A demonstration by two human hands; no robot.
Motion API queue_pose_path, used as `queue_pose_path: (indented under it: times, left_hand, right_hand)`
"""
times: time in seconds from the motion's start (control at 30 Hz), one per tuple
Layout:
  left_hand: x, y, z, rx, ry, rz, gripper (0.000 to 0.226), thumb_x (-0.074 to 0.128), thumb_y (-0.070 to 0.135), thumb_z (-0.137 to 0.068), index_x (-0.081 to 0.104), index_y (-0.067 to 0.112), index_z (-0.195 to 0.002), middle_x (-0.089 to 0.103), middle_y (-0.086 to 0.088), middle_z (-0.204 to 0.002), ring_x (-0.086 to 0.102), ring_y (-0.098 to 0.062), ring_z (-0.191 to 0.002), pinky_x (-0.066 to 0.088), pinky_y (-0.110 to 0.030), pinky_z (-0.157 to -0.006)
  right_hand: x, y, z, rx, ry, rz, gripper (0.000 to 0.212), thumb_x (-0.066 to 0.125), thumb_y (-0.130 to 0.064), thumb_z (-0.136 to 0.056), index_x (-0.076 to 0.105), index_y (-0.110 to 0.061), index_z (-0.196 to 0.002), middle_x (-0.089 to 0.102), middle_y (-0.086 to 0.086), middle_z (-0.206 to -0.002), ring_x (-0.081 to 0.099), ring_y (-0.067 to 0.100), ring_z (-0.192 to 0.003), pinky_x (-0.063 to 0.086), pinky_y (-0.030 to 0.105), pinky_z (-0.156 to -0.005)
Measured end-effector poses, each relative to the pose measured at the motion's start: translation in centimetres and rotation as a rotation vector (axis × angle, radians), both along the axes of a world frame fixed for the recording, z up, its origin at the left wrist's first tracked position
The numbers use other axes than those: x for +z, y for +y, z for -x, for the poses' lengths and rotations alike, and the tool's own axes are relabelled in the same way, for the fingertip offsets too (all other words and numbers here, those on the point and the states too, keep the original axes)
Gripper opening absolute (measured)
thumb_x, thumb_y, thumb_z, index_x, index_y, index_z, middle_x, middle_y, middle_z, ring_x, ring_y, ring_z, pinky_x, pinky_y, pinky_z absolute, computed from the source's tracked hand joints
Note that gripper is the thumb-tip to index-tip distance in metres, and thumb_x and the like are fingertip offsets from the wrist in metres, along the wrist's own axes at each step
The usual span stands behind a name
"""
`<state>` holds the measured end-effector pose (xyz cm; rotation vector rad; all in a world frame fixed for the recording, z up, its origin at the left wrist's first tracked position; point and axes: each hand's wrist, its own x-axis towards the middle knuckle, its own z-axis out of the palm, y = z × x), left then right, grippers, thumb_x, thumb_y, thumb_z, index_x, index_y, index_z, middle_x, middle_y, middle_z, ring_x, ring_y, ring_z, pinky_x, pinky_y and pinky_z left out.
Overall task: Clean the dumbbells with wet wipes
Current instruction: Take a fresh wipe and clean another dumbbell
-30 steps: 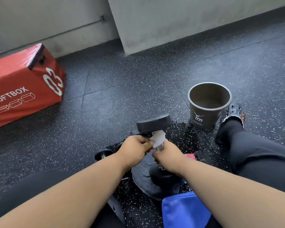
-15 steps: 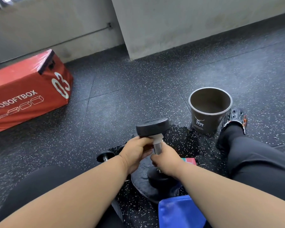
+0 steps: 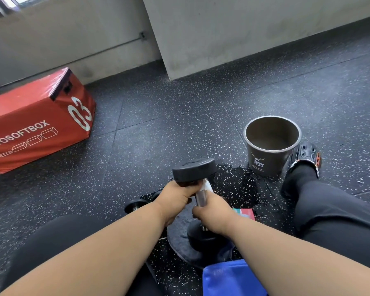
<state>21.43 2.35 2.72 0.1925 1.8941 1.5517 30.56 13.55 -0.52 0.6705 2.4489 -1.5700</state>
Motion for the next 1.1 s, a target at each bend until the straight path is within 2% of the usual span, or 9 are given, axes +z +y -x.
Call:
queue_pose_path:
  times: [0.1,0.23,0.37,0.43,0.5,0.63,0.8,0.97,1.1]
  left_hand:
    - [-0.2,0.1,0.3,-0.014,0.042,-0.013,0.033,0.091,0.031,-0.084,0.08,0.013,-0.108,0.081,0.001,-0.096,0.068,-0.008,-0.08,0.049,-0.033,-0.081]
    - [-0.5,0.6,0.4,-0.123,0.135,0.013,0.017,0.082,0.011,-0.093,0.08,0.013,-0.109,0.082,0.008,-0.094,0.072,0.001,-0.085,0.053,-0.017,-0.079]
    - [-0.5,0.9,0.3,-0.193,0.184,0.008,0.018,0.083,0.016,-0.092,0.082,0.014,-0.11,0.083,0.005,-0.104,0.075,-0.003,-0.098,0.055,-0.016,-0.087]
    - [-0.5,0.9,0.3,-0.194,0.19,0.012,0.014,0.082,0.012,-0.093,0.081,0.015,-0.106,0.083,0.009,-0.099,0.073,0.001,-0.093,0.053,-0.014,-0.085]
    - [-0.5,0.9,0.4,-0.188,0.197,0.019,0.016,0.082,0.009,-0.093,0.08,0.013,-0.108,0.083,0.008,-0.099,0.072,0.002,-0.091,0.054,-0.014,-0.084]
    - [-1.0,1.0,0.9,-0.219,0.226,0.03,0.018,0.084,0.013,-0.093,0.081,0.009,-0.111,0.083,0.005,-0.103,0.072,0.001,-0.092,0.053,-0.015,-0.083]
    - [-1.2,1.1,1.8,-0.337,0.303,0.074,0.005,0.071,0.019,-0.103,0.076,0.019,-0.103,0.076,0.028,-0.083,0.063,0.017,-0.081,0.047,-0.007,-0.079]
    - [-0.6,0.0,3.0,-0.498,0.327,0.136,0.022,0.064,0.029,-0.109,0.077,0.024,-0.125,0.077,0.022,-0.121,0.066,0.005,-0.118,0.05,-0.029,-0.109]
    - [0.0,-1.1,4.1,-0.623,0.249,0.175,0.027,0.06,0.032,-0.11,0.077,0.021,-0.128,0.078,0.013,-0.126,0.067,-0.004,-0.123,0.048,-0.04,-0.115]
  right_hand:
    - [1.4,1.5,-0.2,0.07,0.014,0.106,0.016,0.072,-0.022,-0.084,0.057,-0.024,-0.09,0.066,-0.007,-0.083,0.063,0.013,-0.079,0.046,0.026,-0.067]
    - [4.2,5.5,0.0,-0.005,0.08,0.434,0.018,0.061,-0.019,-0.067,0.064,-0.019,-0.085,0.064,-0.015,-0.067,0.058,0.003,-0.068,0.045,0.03,-0.071]
    - [5.0,7.2,-1.1,0.156,-0.066,0.322,0.031,0.07,-0.024,-0.066,0.059,-0.022,-0.095,0.062,-0.009,-0.079,0.051,0.008,-0.071,0.043,0.023,-0.064]
    - [5.9,8.1,-1.4,0.132,-0.15,0.413,0.027,0.072,-0.036,-0.066,0.065,-0.023,-0.09,0.063,0.003,-0.091,0.052,0.012,-0.07,0.037,0.024,-0.058]
    - [6.6,9.7,-1.2,0.08,-0.224,0.572,0.047,0.071,-0.058,-0.061,0.071,-0.024,-0.093,0.067,0.009,-0.095,0.061,0.016,-0.069,0.041,0.027,-0.058]
    - [7.5,10.6,-0.2,-0.104,-0.284,0.677,0.078,0.053,-0.092,-0.075,0.065,-0.019,-0.097,0.066,0.007,-0.074,0.056,0.014,-0.052,0.032,0.018,-0.039]
    - [6.4,8.8,0.9,-0.337,-0.235,0.669,0.052,0.061,-0.068,-0.092,0.058,-0.019,-0.073,0.054,0.002,-0.055,0.042,0.01,-0.041,0.026,0.014,-0.036]
    - [7.3,9.3,-0.8,-0.307,-0.273,0.729,0.044,0.065,-0.06,-0.09,0.064,-0.017,-0.083,0.064,0.005,-0.066,0.05,0.01,-0.043,0.033,0.017,-0.034]
    - [7.4,9.4,-2.4,-0.237,-0.259,0.832,0.042,0.072,-0.055,-0.079,0.071,-0.017,-0.095,0.065,0.006,-0.071,0.055,0.009,-0.047,0.037,0.018,-0.037]
